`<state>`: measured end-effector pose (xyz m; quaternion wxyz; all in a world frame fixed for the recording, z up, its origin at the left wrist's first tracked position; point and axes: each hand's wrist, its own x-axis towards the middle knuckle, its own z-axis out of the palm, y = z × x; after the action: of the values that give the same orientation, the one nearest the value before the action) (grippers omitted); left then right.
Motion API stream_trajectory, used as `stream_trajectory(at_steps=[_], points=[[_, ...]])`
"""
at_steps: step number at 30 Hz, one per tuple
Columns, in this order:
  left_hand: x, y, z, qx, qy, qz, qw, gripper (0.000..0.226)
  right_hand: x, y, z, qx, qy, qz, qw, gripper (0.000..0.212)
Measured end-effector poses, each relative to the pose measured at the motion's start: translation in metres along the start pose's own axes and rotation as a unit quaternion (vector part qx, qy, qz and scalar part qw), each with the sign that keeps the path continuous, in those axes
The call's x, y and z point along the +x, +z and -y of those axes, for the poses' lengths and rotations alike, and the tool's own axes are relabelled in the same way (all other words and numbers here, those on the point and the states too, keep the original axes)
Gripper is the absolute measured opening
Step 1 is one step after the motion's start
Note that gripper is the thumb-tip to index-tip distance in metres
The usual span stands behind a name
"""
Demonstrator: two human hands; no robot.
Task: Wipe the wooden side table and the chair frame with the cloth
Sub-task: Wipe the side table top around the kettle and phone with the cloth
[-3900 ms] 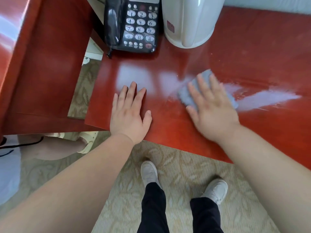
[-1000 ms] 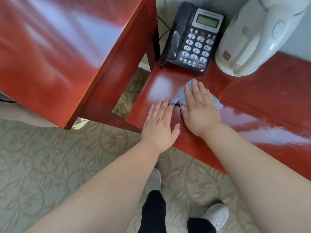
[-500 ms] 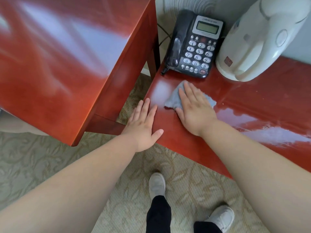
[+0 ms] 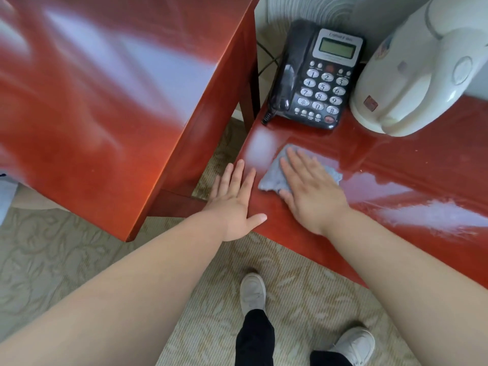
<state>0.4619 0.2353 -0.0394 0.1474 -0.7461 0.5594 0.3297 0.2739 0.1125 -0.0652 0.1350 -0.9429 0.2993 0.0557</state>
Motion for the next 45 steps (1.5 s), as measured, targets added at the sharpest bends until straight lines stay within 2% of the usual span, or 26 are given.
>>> stream_trajectory(at_steps=[3,6,11,13,21,23,25,28,30,34,39,40,42,45], points=[[0.0,0.0,0.001,0.005,0.0,0.01,1.0,0.106,0.045,-0.008,0.002,0.019,0.073,-0.011,0.997,0.075],[0.0,-0.001,0.001,0.008,-0.001,0.008,1.0,0.105,0.061,-0.011,0.014,0.027,0.09,-0.007,0.996,0.075],[-0.001,0.003,0.001,0.008,0.002,0.0,1.0,0.105,0.01,-0.003,0.017,-0.002,-0.07,0.02,0.997,0.072],[-0.001,0.004,0.001,0.005,0.004,-0.01,1.0,0.104,0.008,-0.005,0.007,-0.002,-0.089,0.032,0.996,0.073],[0.001,0.009,0.004,0.001,0.01,-0.051,0.999,0.105,0.085,-0.019,0.018,0.01,0.04,0.015,0.999,0.08],[-0.002,0.012,0.005,-0.026,0.013,-0.08,0.996,0.109,0.079,-0.018,0.026,0.017,0.029,0.022,0.999,0.078],[-0.009,0.021,0.004,-0.089,-0.004,-0.117,0.989,0.116,0.057,-0.012,0.034,0.027,-0.021,0.032,0.999,0.076],[-0.026,0.04,0.005,-0.217,-0.094,-0.175,0.956,0.123,0.008,-0.001,0.046,0.02,-0.086,0.035,0.996,0.073],[-0.04,0.052,0.013,-0.228,-0.107,-0.198,0.947,0.108,-0.009,0.004,0.05,0.02,-0.085,0.037,0.995,0.076],[-0.062,0.062,0.037,-0.183,-0.052,-0.226,0.956,0.071,0.028,-0.003,0.053,0.016,-0.042,0.028,0.999,0.079],[-0.064,0.067,0.043,-0.191,-0.066,-0.24,0.949,0.056,0.082,-0.006,0.077,0.042,0.068,0.009,0.997,0.07],[-0.064,0.066,0.042,-0.199,-0.075,-0.254,0.943,0.054,0.078,-0.002,0.084,0.05,0.058,0.005,0.997,0.066],[-0.065,0.065,0.04,-0.214,-0.097,-0.267,0.935,0.052,0.049,0.009,0.096,0.059,-0.02,-0.007,0.998,0.061],[-0.068,0.058,0.038,-0.236,-0.125,-0.235,0.935,0.065,-0.012,0.029,0.101,0.042,-0.157,0.008,0.987,0.056]])
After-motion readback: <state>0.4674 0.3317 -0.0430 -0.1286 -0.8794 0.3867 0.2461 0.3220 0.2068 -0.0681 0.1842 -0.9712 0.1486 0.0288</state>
